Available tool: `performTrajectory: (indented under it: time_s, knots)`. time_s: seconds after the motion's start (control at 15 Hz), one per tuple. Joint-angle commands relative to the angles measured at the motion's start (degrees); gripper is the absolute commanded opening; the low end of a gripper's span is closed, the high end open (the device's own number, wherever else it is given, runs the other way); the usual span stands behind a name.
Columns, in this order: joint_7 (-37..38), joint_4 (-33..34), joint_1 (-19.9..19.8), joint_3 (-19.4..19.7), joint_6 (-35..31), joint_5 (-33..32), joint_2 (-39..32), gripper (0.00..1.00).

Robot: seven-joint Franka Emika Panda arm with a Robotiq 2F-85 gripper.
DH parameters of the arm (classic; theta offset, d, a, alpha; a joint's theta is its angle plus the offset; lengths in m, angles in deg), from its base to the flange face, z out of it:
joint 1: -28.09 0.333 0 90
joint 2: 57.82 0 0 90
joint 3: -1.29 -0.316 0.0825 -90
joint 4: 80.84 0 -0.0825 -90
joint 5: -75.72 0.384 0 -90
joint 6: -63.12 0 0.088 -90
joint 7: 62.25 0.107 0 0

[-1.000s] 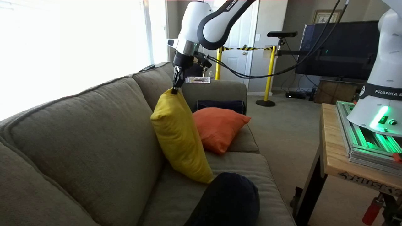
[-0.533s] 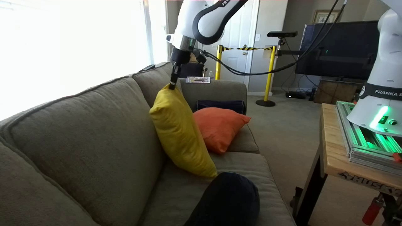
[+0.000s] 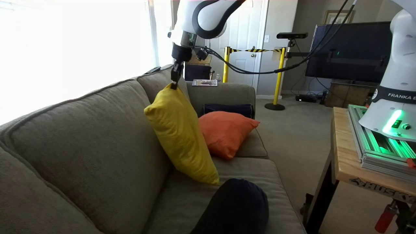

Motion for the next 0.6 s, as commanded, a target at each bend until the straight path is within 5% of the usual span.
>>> performTrajectory:
  time_s: [0.0,0.07,0.13,0.53]
  knots:
    - [2.2,5.5,1.1,0.6,3.1,0.2,-2.9,0.01]
    - [2.9,6.4,1.2,0.7,3.5,0.3,-3.7,0.01]
    - [4.1,7.5,1.5,1.1,4.2,0.3,-4.5,0.29]
    - [5.6,9.8,1.3,0.9,4.5,0.8,-5.6,0.63]
